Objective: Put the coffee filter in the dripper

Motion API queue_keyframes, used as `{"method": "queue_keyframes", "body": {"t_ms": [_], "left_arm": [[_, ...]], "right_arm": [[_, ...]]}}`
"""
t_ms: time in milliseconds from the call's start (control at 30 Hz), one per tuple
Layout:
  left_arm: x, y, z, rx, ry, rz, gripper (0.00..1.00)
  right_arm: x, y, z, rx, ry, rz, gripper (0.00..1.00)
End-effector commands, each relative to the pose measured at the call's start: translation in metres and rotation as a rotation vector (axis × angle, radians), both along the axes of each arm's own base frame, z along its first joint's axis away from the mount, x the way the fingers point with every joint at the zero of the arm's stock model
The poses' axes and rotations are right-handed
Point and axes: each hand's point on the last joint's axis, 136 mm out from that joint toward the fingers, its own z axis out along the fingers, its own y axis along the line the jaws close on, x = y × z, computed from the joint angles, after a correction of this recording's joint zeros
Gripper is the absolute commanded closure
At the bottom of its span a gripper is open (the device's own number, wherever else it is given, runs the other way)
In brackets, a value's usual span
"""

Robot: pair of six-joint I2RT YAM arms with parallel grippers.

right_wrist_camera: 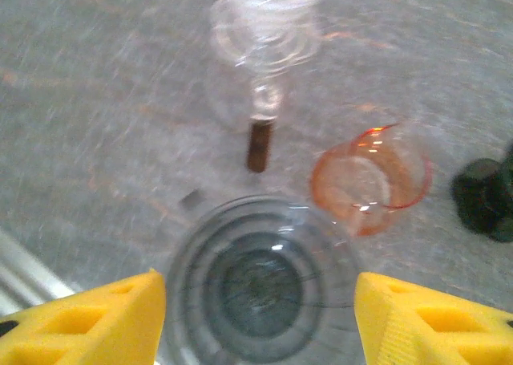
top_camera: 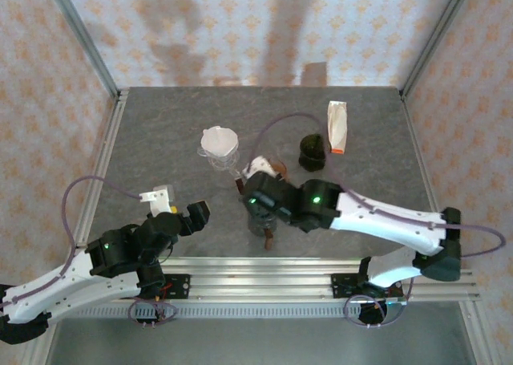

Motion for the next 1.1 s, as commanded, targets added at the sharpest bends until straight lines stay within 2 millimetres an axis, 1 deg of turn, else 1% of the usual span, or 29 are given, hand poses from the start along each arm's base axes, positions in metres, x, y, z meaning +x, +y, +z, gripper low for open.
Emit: {"method": "queue_keyframes", "body": {"t_ms": [0, 67, 100, 133, 233, 333, 400, 533, 633, 833, 933, 1067], "left_arm": [[0.004, -0.008, -0.001, 0.0, -0.01, -0.01, 0.0], [0.006, -0.014, -0.003, 0.007, -0.001, -0.02, 0.0], [0.007, -0.017, -0.003, 0.008, 0.002, -0.027, 0.0], [0.007, -0.02, -0.004, 0.013, 0.007, -0.038, 0.0], [0.009, -0.03, -0.008, 0.015, 0.021, -0.061, 0.0], [0.01, -0.037, -0.011, 0.02, 0.035, -0.079, 0.0], [0.01, -0.04, -0.012, 0.023, 0.041, -0.087, 0.0], [0.011, -0.042, -0.015, 0.031, 0.048, -0.091, 0.0], [0.011, -0.042, -0.016, 0.033, 0.048, -0.09, 0.0], [0.013, -0.042, -0.017, 0.045, 0.039, -0.088, 0.0], [0.014, -0.042, -0.016, 0.057, 0.032, -0.084, 0.0], [0.016, -0.041, -0.015, 0.074, 0.027, -0.08, 0.0]], "right_arm": [[0.033, -0.035, 0.002, 0.091, 0.021, -0.157, 0.37], [0.057, -0.061, -0.002, 0.141, 0.043, -0.252, 0.4], [0.073, -0.077, -0.002, 0.163, 0.041, -0.31, 0.42], [0.089, -0.094, -0.006, 0.173, 0.039, -0.374, 0.44], [0.131, -0.136, -0.017, 0.2, 0.05, -0.53, 0.49], [0.169, -0.165, -0.031, 0.231, 0.076, -0.64, 0.54], [0.192, -0.181, -0.038, 0.2, 0.077, -0.696, 0.56], [0.233, -0.206, -0.057, 0.162, 0.126, -0.781, 0.64], [0.255, -0.223, -0.068, 0.16, 0.141, -0.84, 0.66], [0.285, -0.247, -0.078, 0.204, 0.137, -0.94, 0.69], [0.297, -0.252, -0.084, 0.226, 0.151, -0.975, 0.69], [0.308, -0.256, -0.091, 0.246, 0.159, -1.017, 0.7]]}}
